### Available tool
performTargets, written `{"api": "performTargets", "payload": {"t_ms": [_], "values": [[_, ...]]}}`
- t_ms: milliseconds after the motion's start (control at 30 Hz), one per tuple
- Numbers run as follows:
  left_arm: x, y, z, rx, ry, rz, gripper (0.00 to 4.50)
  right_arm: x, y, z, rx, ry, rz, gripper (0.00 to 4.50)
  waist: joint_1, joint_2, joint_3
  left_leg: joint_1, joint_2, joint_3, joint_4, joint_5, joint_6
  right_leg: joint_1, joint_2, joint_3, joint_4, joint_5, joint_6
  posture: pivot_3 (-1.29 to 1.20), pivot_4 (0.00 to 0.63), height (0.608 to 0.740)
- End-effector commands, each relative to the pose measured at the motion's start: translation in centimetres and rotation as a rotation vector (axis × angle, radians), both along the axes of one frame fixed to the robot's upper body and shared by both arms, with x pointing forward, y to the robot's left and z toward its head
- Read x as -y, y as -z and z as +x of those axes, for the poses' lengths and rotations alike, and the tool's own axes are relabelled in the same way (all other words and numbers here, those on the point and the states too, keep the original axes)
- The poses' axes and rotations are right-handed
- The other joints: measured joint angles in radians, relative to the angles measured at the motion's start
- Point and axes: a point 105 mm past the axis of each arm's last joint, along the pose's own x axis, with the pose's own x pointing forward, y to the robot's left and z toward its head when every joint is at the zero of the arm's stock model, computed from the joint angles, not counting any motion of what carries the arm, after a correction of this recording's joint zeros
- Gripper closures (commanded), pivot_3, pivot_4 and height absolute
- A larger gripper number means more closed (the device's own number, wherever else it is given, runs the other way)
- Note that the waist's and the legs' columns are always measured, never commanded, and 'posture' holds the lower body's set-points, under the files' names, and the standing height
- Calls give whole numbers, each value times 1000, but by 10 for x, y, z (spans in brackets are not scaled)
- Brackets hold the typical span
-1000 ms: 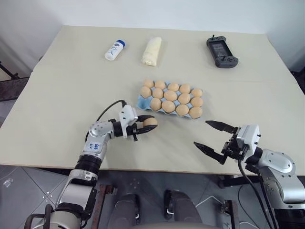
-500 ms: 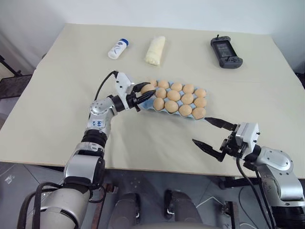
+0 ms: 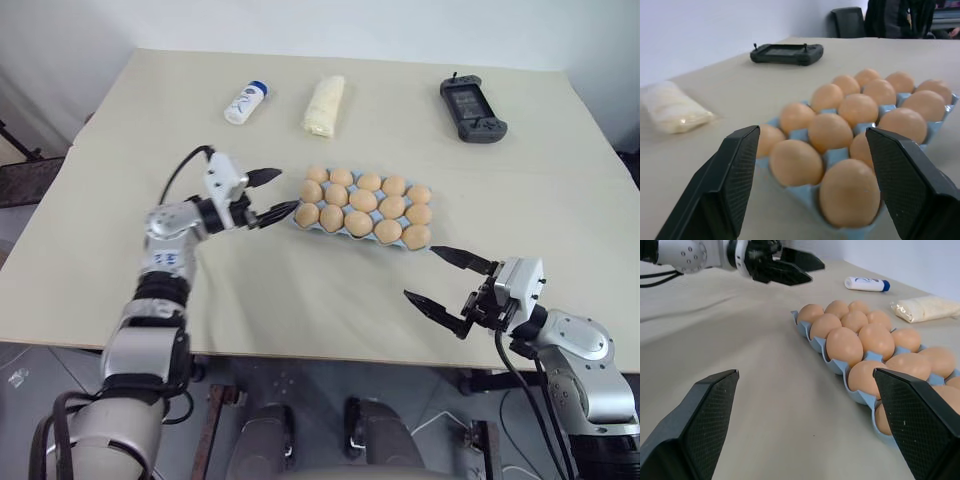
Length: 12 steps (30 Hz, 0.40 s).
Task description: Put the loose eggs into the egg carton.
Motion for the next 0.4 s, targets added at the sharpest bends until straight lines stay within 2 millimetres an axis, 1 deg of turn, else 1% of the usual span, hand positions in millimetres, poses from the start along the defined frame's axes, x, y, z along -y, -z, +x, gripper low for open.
{"api": "performTargets", "payload": {"t_ms": [33, 67, 100, 133, 167, 200, 267, 400], "values": [[-33, -1, -20, 15, 1, 80, 887, 4, -9, -2, 35, -6, -10, 0, -13, 0, 0, 0, 0, 0, 0, 0, 0, 0, 0, 0, 0, 0, 0, 0, 150, 740], [-42, 4, -26, -29, 1, 98, 887, 5, -8, -1, 33, -6, -11, 0, -13, 0, 0, 0, 1, 0, 0, 0, -1, 0, 0, 0, 0, 0, 0, 0, 150, 740], [-46, 8, -31, -61, 4, 107, 887, 6, -8, -1, 33, -6, -11, 0, -11, 0, 0, 0, 1, 0, 0, 0, -1, 0, 0, 0, 0, 0, 0, 0, 150, 740], [-63, 17, -41, -91, -39, 141, 887, 9, -8, 3, 27, -16, -27, 0, -10, 0, 0, 0, 1, -1, 0, 0, -1, 0, 0, 0, 0, 0, 0, 0, 150, 740], [-74, 24, -49, -110, -70, 168, 887, 11, -8, 5, 23, -23, -38, 0, -11, 0, 0, 0, 1, -1, 0, 0, 0, 0, -1, 0, 0, 0, 0, 0, 150, 740], [-79, 24, -57, -102, -77, 180, 887, 13, -9, 8, 21, -27, -44, 0, -17, 0, 0, 0, 1, -1, 0, -1, 0, 0, -1, 0, -1, 0, -1, 0, 150, 740], [-78, 22, -67, -89, -89, 181, 887, 15, -8, 10, 13, -38, -47, 0, -19, 0, 0, 1, 1, 0, 0, -3, 3, 1, -3, 2, -1, 0, -1, 0, 150, 740], [-80, 23, -75, -85, -147, 169, 887, 19, -4, 15, 1, -42, -47, 0, 0, 0, 0, 0, 0, -3, 0, -4, 3, 1, -5, 0, -2, 1, -1, 0, 150, 740]]}}
